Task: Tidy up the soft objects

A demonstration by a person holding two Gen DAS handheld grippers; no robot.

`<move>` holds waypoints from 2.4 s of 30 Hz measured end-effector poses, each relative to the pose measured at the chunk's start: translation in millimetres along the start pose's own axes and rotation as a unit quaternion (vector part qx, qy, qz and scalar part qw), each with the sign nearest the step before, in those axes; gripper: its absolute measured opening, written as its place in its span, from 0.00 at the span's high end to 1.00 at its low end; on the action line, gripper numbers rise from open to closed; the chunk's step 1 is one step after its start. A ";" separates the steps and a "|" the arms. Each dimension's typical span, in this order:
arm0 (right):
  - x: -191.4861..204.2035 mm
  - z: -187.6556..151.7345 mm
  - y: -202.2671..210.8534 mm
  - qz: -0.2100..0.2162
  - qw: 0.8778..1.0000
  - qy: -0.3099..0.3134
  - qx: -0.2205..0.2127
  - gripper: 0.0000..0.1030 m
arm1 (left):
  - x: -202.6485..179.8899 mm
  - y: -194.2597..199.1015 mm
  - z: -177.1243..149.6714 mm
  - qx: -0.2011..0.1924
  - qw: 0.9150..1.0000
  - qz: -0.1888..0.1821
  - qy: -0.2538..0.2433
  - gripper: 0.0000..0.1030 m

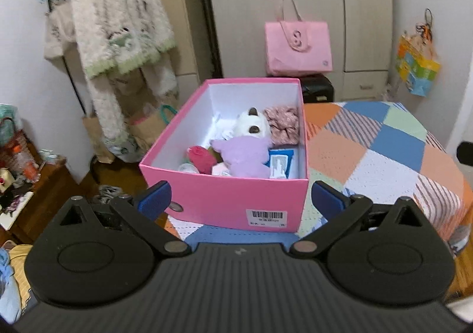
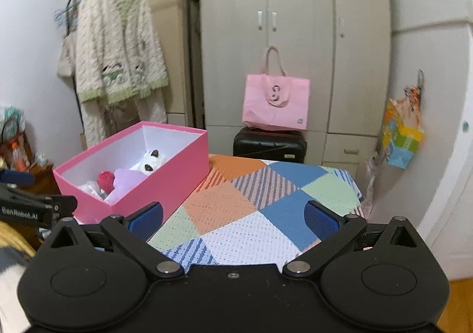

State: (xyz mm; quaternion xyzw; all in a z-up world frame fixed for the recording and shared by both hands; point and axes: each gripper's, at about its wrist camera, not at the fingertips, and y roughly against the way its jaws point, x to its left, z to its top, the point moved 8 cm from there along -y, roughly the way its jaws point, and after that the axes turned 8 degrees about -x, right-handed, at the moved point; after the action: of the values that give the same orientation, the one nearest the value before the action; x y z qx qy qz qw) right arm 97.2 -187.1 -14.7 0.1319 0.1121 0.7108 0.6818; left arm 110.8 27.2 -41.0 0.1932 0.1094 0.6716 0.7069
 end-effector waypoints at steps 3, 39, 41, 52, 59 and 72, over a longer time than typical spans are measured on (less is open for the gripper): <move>0.7 -4.8 2.1 -0.011 1.000 0.002 0.008 0.00 | -5.8 4.5 0.2 -0.005 1.000 -0.010 0.004 0.00; -6.4 -15.1 11.6 -0.094 0.995 0.006 0.010 0.00 | -33.2 -2.9 -8.3 -0.023 0.999 -0.021 -0.009 0.00; -5.7 -14.9 11.9 -0.095 0.995 0.010 0.008 0.00 | -33.5 -2.4 -7.9 -0.025 0.999 -0.022 -0.007 0.00; -5.8 -15.0 13.3 -0.103 0.995 0.015 -0.003 0.00 | -33.0 0.8 -6.6 -0.038 0.999 -0.021 -0.009 0.00; -4.1 -13.0 16.0 -0.098 0.995 0.013 -0.013 0.00 | -28.9 3.4 -5.0 -0.048 0.999 -0.017 -0.001 0.00; 1.2 -13.1 17.7 -0.098 0.995 0.024 -0.016 0.00 | -27.0 1.7 -5.5 -0.048 0.999 -0.021 -0.002 0.00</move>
State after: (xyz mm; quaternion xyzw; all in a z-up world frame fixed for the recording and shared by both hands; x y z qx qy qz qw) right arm 76.1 -186.4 -20.9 0.0926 0.1298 0.6454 0.7471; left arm 105.0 1.2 -48.1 0.1585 0.0797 0.6602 0.7298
